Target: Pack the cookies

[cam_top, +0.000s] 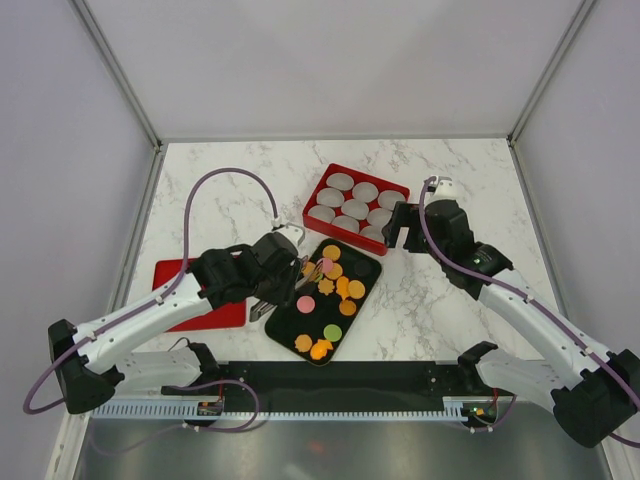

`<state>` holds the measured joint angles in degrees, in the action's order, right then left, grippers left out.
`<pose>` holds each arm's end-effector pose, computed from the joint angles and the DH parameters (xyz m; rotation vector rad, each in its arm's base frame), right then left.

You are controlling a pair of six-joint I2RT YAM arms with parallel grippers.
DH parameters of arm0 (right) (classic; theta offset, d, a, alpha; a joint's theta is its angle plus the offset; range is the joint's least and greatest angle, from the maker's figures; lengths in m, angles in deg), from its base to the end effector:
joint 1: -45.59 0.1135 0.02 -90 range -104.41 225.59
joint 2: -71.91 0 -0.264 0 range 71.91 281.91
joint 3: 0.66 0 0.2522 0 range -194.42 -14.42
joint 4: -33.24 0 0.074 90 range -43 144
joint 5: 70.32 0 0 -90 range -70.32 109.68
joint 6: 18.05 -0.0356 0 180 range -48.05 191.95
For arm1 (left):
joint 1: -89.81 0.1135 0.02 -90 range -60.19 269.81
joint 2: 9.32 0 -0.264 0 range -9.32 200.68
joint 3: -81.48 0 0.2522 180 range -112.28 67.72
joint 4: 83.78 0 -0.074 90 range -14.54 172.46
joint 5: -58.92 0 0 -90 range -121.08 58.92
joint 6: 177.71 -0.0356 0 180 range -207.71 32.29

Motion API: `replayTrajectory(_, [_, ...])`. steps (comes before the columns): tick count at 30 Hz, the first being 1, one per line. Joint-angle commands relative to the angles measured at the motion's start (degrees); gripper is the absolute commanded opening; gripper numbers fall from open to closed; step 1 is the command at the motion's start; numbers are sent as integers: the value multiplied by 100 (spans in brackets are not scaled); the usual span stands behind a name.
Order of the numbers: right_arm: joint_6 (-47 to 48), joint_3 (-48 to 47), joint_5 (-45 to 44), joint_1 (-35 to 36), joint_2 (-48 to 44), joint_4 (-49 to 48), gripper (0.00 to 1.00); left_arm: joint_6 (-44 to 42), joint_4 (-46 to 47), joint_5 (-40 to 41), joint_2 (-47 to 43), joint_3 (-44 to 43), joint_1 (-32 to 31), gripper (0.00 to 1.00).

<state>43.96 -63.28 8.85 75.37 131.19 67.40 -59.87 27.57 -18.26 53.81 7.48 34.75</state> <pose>0.2034 0.1087 0.2993 0.0810 2.1229 0.4058 0.1246 -0.1646 0.3046 0.5222 2.5105 -0.2742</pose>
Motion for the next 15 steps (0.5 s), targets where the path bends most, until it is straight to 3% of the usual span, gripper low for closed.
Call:
replayTrajectory(1, [-93,52,-33,-16,-145,-115,98,117,-74,-192,-91,31,-127,51])
replayTrajectory(15, [-146,298,-24,-7,-435,-98,98,152,119,-219,489,-92,-592,53])
